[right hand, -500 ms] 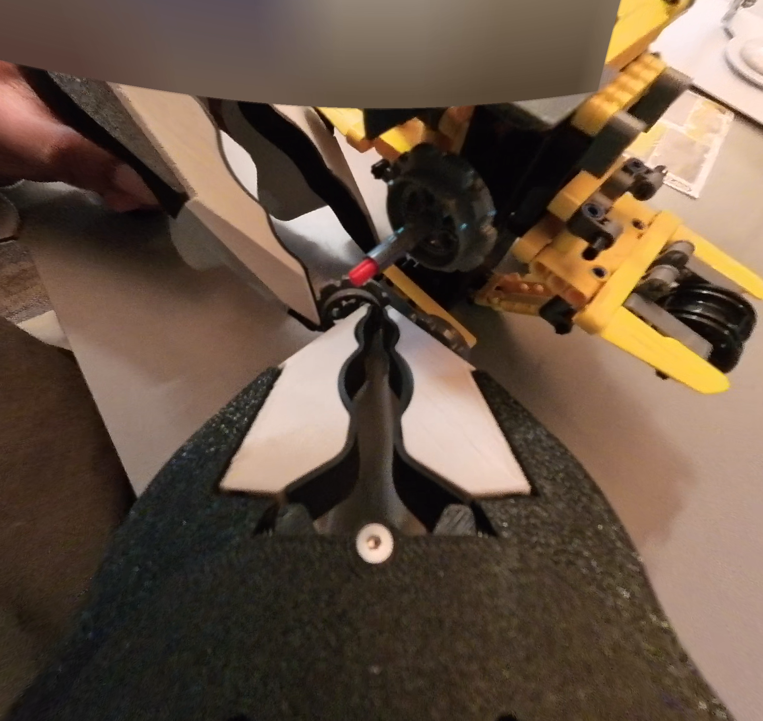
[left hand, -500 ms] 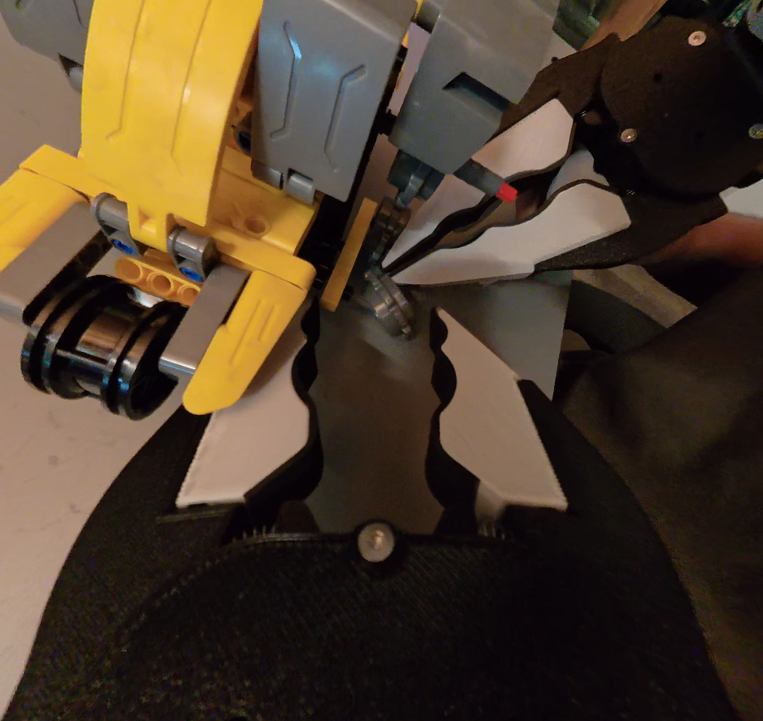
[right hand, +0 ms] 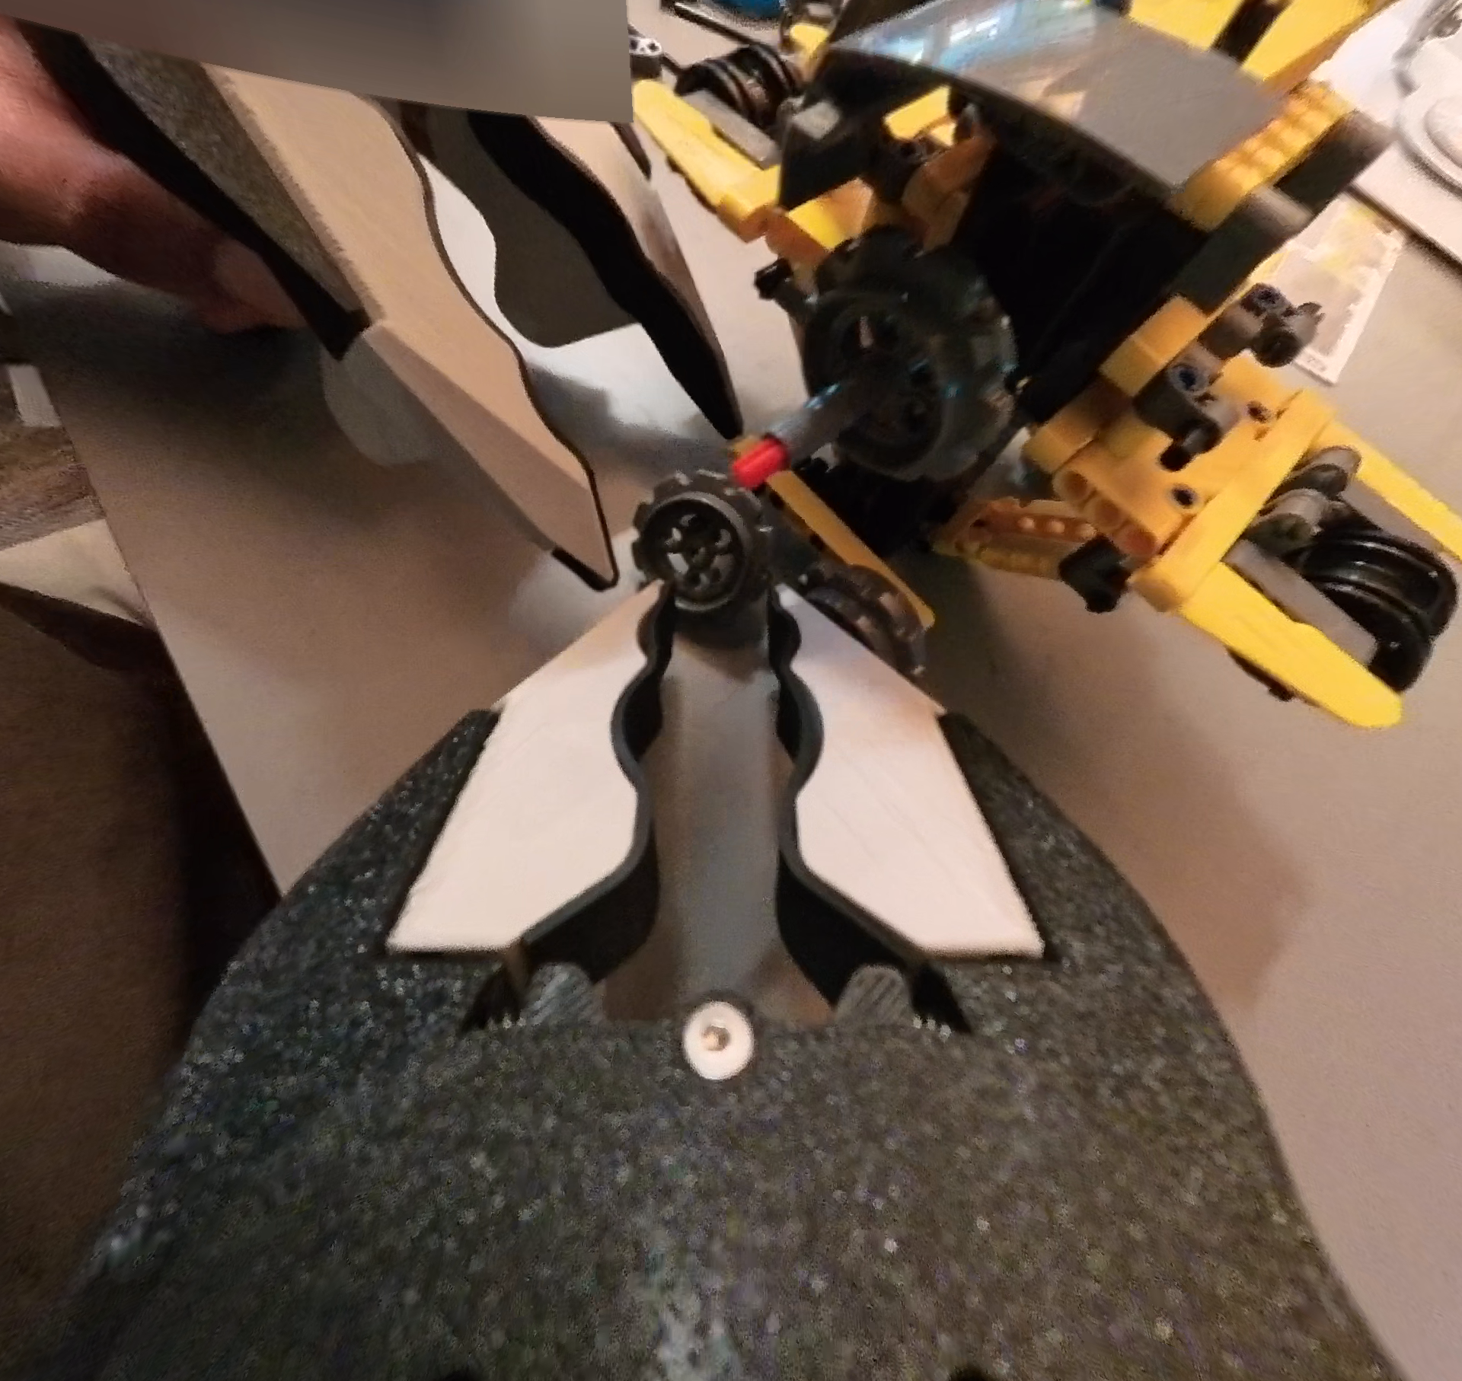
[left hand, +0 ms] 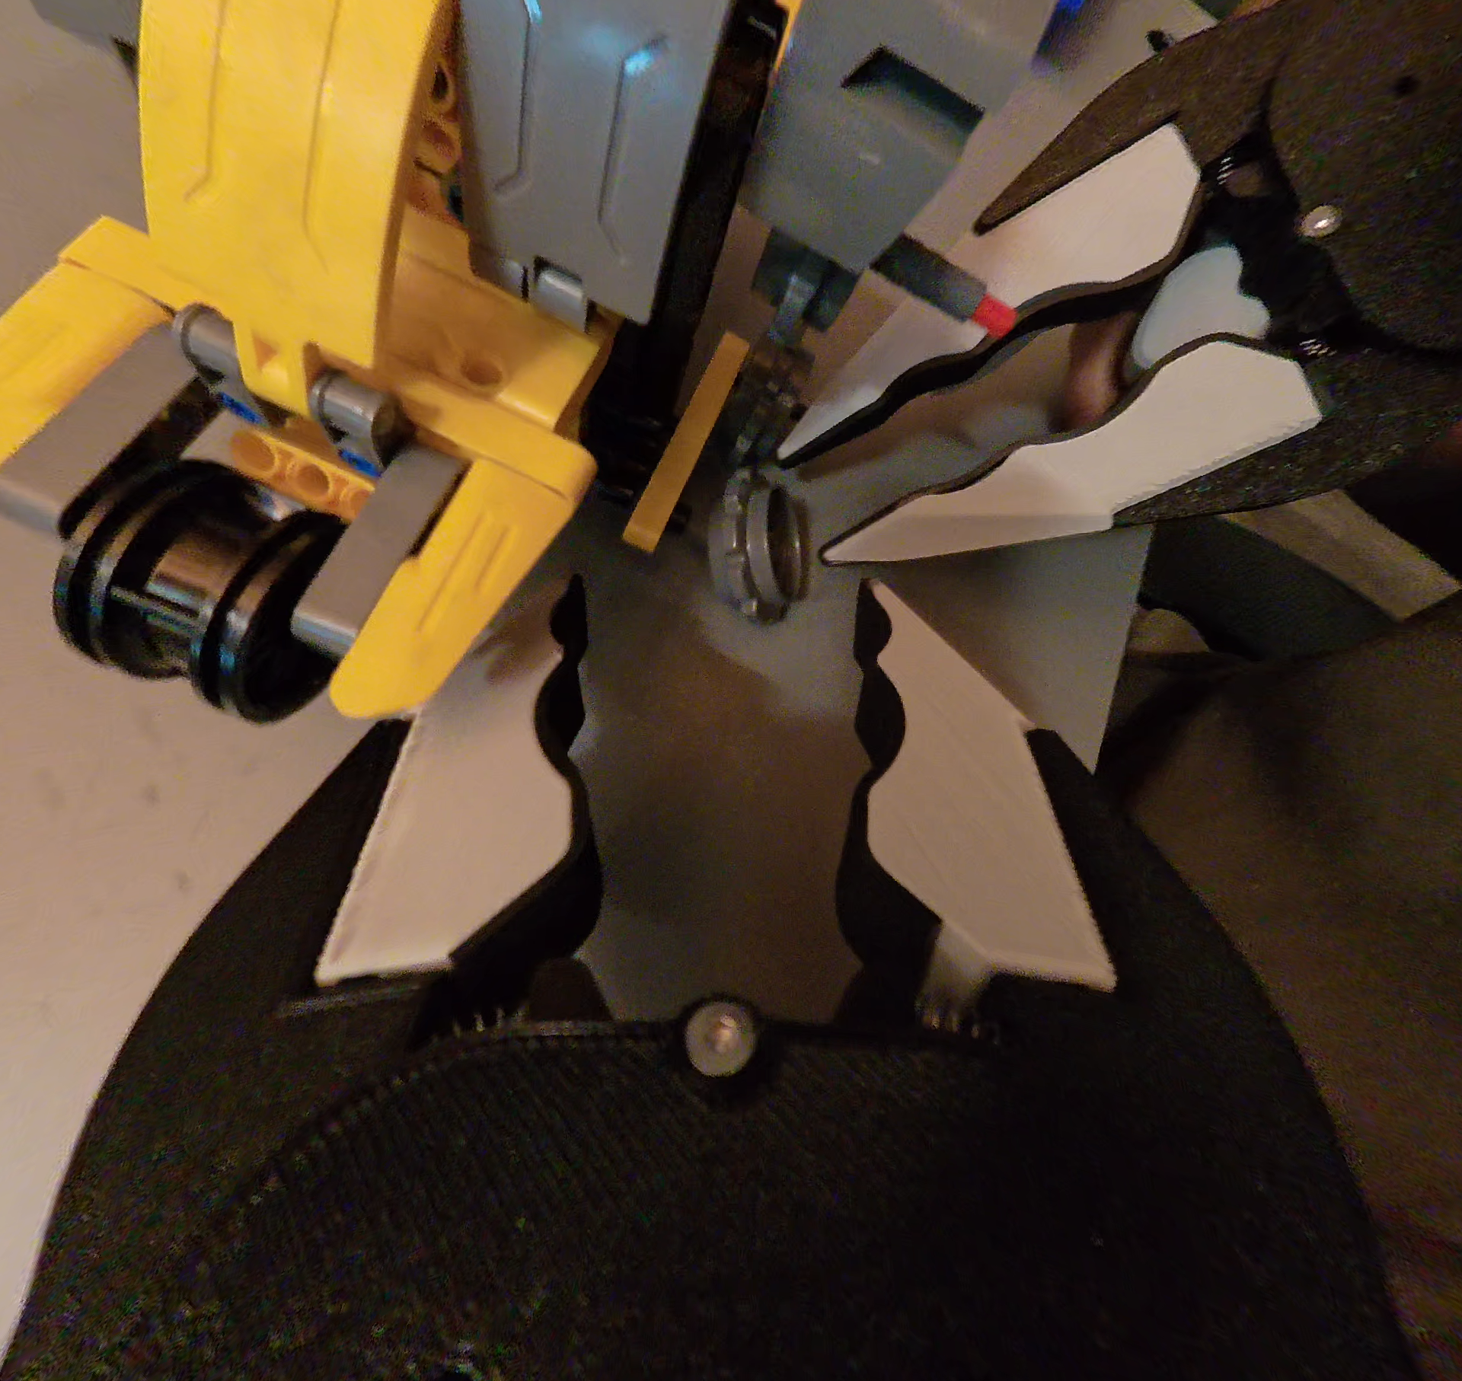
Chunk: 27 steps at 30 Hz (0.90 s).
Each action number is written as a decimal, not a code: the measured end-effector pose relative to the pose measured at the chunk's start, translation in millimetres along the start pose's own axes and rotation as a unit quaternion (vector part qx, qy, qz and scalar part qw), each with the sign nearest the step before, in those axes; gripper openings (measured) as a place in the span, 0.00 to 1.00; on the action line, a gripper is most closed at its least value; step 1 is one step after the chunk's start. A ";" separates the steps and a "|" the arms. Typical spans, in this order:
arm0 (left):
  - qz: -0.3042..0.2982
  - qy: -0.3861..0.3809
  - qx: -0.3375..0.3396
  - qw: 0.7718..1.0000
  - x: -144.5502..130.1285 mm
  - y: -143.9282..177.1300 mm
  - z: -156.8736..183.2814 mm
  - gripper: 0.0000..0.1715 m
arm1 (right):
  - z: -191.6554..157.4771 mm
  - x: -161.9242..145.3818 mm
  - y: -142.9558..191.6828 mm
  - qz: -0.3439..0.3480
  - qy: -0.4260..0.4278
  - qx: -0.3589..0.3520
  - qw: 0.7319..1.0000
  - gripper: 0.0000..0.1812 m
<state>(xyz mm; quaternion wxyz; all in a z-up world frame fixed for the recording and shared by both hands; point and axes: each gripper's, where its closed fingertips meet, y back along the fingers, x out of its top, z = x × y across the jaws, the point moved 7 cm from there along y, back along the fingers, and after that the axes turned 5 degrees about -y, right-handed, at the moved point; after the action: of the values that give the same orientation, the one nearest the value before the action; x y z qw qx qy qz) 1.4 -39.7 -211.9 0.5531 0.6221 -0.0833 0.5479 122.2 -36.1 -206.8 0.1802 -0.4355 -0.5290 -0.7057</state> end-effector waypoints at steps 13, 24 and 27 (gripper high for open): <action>0.016 0.031 0.060 0.998 -5.7 4.0 15.9 0.24 | -16.4 -8.1 19.9 0.022 0.020 -0.037 0.999 0.18; 0.025 0.041 0.066 0.997 0.2 -1.2 13.5 0.07 | -4.5 -10.1 12.6 -0.009 -0.041 -0.001 0.999 0.22; 0.022 0.053 0.056 0.997 -0.1 -2.1 11.3 0.05 | 0.5 -10.4 11.4 -0.012 -0.066 0.021 0.998 0.23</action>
<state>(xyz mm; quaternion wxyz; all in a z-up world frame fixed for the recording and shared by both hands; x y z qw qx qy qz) 9.5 -47.7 -210.8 0.5086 0.6204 -0.0369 0.5958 136.3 -42.1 -208.5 0.1459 -0.4712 -0.5597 -0.6659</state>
